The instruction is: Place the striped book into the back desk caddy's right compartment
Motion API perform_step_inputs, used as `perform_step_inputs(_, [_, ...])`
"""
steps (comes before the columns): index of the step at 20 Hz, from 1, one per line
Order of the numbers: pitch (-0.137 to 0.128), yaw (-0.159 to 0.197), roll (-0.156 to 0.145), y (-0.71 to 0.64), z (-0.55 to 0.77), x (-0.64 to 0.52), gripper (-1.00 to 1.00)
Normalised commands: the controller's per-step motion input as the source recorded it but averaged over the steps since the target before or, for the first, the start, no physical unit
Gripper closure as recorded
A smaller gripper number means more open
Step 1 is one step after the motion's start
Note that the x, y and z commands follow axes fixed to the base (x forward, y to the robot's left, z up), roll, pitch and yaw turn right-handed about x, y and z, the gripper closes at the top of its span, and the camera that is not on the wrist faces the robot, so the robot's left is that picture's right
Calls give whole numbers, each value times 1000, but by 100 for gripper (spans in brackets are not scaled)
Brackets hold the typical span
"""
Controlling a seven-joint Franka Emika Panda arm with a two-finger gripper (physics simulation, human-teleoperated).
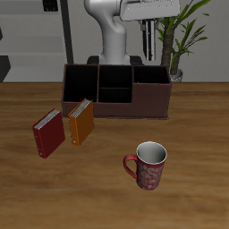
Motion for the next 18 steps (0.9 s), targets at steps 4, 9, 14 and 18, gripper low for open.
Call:
perform_step_inputs(4, [18, 2, 2, 27, -106, 42, 100])
perform_step_inputs(9, [30, -11, 4, 6, -185, 83, 100])
perform_step_inputs(14, [19, 2, -2, -2, -165, 46, 100])
perform_step_inputs(18, [44, -12, -3, 10, -333, 139, 100])
